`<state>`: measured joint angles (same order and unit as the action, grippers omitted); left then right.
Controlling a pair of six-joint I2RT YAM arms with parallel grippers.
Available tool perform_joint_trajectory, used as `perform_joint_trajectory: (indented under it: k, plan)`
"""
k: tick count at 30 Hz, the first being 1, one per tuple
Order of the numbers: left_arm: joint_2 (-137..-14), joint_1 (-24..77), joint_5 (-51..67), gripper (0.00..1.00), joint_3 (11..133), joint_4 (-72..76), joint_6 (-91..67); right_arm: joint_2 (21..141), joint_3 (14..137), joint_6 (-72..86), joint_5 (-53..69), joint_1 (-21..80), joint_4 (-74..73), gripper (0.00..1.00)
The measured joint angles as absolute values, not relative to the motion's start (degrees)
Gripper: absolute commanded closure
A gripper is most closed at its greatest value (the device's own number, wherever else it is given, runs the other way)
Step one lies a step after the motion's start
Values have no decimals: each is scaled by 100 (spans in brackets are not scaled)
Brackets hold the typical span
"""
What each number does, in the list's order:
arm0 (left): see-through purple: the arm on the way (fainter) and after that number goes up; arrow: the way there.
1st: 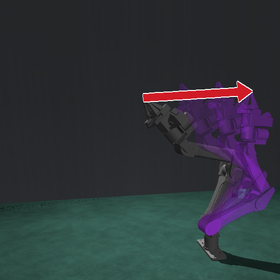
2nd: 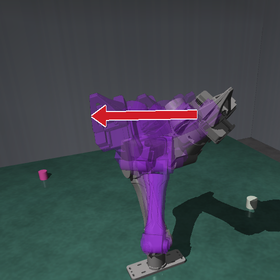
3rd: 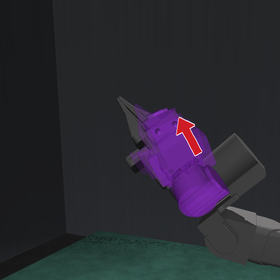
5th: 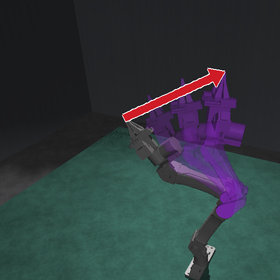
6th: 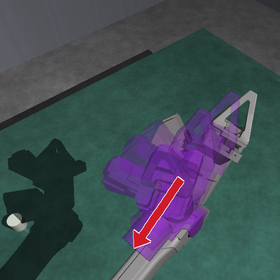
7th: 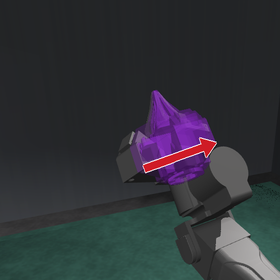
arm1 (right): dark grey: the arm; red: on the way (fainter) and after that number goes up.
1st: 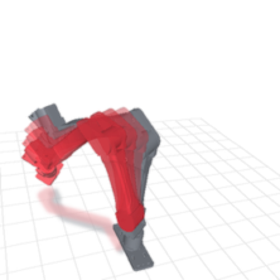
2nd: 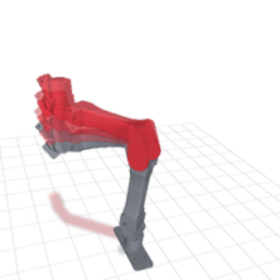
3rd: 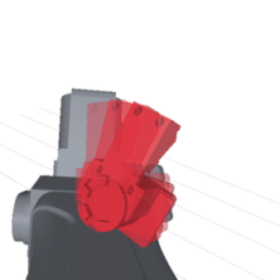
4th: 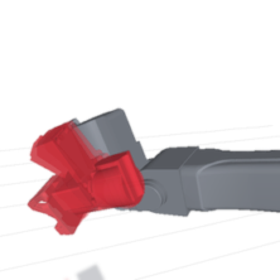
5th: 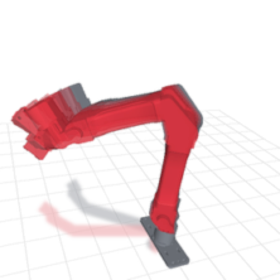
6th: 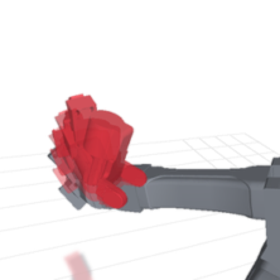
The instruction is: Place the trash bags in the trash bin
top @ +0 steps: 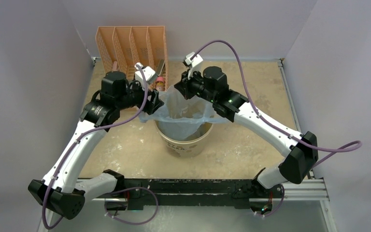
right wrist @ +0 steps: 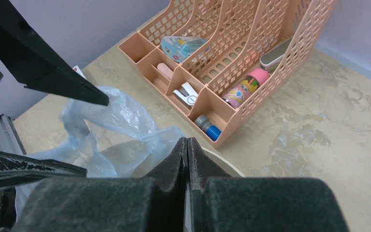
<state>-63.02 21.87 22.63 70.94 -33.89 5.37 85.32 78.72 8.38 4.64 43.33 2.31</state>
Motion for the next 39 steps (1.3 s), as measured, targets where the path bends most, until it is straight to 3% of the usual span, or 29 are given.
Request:
perform_joint_trajectory:
  k: [4,7,17,23,27,30,35,39]
  plan:
    - [-6259,2187,2246,41,7094,-3173,635,8532,7800,843,622,4331,255,97]
    - [-6283,2187,2185,50,7094,-3052,742,8532,7736,854,714,4331,305,98]
    - [-6622,2187,2193,46,7094,-3050,1052,8499,7642,884,722,4331,392,98]
    - [-6554,2187,2364,59,7094,-2958,1269,8497,7642,902,729,4333,403,98]
    - [-6637,2187,2320,60,7094,-3050,1415,8464,7640,906,729,4333,419,98]
    - [-6729,2187,2292,67,7094,-3166,1466,8388,7640,934,731,4333,425,98]
    - [-6735,2187,2265,91,7059,-3221,1459,8272,7640,974,744,4331,478,97]
    - [-6709,2187,2222,100,6984,-3183,1455,8241,7638,1009,755,4333,484,86]
